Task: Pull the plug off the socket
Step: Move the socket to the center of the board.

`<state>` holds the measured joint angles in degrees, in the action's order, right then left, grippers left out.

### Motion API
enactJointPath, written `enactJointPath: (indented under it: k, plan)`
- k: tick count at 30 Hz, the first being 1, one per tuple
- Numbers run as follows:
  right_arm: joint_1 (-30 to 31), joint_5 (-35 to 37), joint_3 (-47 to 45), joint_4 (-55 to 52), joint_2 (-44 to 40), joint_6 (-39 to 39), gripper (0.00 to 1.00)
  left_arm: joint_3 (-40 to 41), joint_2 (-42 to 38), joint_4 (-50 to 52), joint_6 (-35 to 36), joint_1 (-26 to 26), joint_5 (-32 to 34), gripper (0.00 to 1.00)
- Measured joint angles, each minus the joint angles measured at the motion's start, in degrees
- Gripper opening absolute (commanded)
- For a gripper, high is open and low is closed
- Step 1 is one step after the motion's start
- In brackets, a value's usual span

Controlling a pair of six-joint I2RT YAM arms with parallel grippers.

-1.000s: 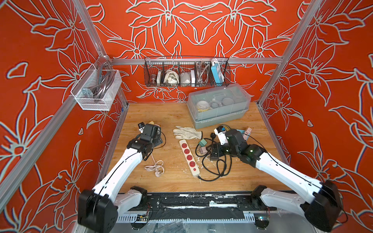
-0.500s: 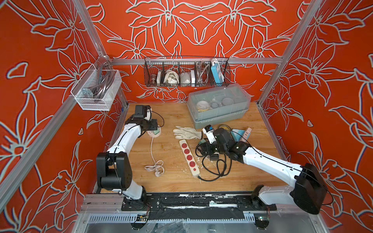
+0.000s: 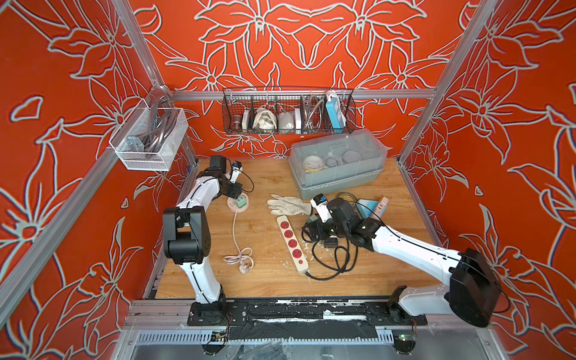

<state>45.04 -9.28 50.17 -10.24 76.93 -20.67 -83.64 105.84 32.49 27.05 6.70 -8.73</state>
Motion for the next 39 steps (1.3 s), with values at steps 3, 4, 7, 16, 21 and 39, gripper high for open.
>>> enactJointPath:
  k: [3,4,7,16,21,39]
  plan:
    - [0.0,0.0,0.0,0.0,0.0,0.2,0.89,-1.3,0.9,0.2,0.5,0.8,-0.5,0.53]
    - [0.0,0.0,0.0,0.0,0.0,0.2,0.89,-1.5,1.2,0.2,0.6,1.0,-0.7,0.52]
    - [0.0,-0.1,0.0,0.0,0.0,0.3,0.89,-1.9,2.0,0.9,0.9,1.6,-1.4,0.53]
    - [0.0,-0.2,0.0,0.0,0.0,0.4,0.89,-2.5,4.4,1.5,1.5,1.7,-1.8,0.47]
    - [0.0,-0.4,-0.1,0.0,0.0,0.5,0.89,-3.2,5.0,1.3,1.4,1.7,-1.4,0.36]
    - [0.0,-1.8,-0.1,0.0,0.0,0.7,0.89,-6.9,5.0,2.4,0.9,1.7,-1.7,0.51]
